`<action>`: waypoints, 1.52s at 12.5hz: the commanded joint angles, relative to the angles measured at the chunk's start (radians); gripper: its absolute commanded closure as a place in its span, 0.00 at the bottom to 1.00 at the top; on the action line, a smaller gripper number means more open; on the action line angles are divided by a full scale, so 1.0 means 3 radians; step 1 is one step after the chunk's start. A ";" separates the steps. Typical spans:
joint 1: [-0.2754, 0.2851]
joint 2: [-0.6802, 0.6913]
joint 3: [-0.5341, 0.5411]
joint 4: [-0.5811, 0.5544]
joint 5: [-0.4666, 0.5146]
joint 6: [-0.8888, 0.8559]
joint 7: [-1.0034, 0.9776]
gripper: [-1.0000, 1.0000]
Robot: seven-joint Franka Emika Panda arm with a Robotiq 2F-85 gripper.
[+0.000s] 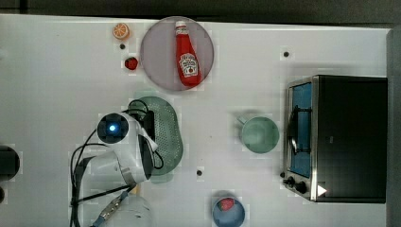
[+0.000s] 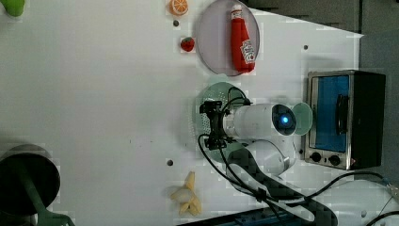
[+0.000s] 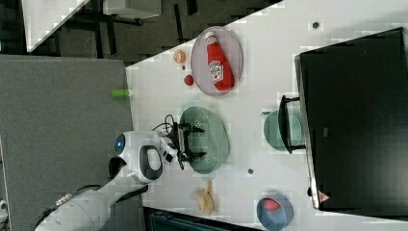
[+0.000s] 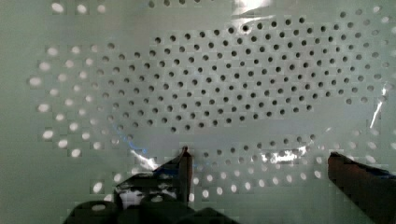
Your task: Drag strainer right to left.
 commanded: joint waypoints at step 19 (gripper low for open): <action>0.0886 0.0642 -0.0006 0.1245 0.0142 -0.0299 0.1089 0.00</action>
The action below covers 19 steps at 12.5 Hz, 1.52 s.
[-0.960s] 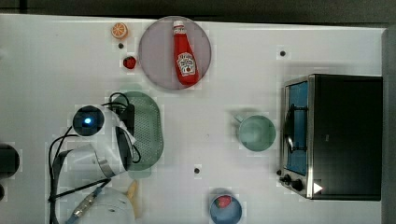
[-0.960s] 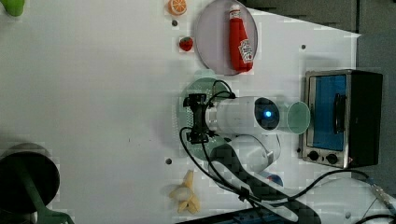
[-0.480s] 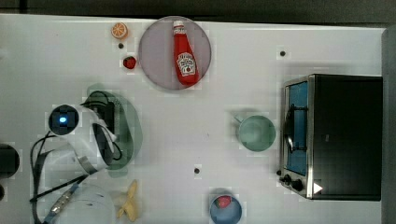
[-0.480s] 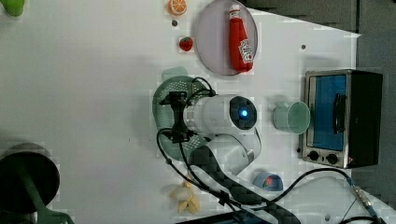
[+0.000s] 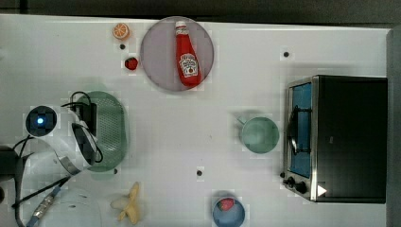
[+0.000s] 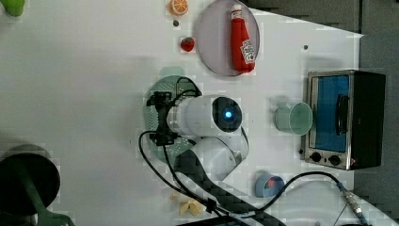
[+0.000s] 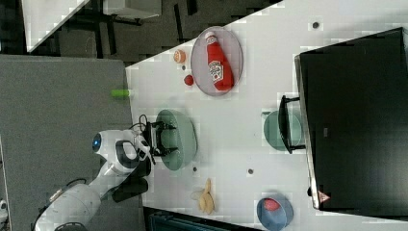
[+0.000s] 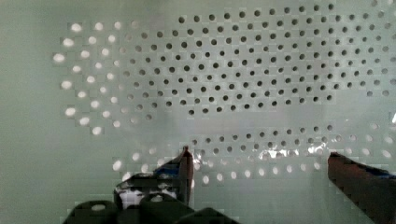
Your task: Drag strainer right to left.
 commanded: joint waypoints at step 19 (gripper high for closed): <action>0.0244 -0.1026 -0.0756 0.0307 0.0200 -0.1396 -0.1309 0.00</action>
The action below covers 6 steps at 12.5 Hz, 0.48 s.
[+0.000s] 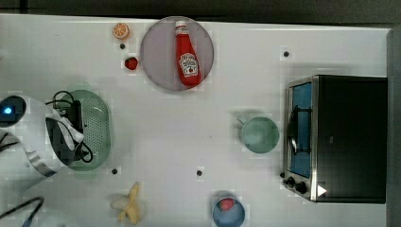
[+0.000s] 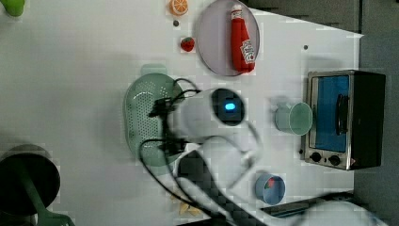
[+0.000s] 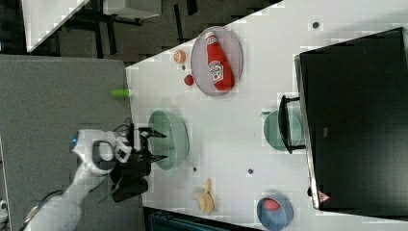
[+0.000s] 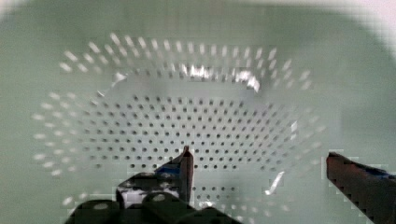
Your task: Drag strainer right to left.
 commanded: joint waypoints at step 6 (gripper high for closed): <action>-0.0307 -0.1778 -0.1440 0.0164 -0.0406 -0.1247 -0.2583 0.00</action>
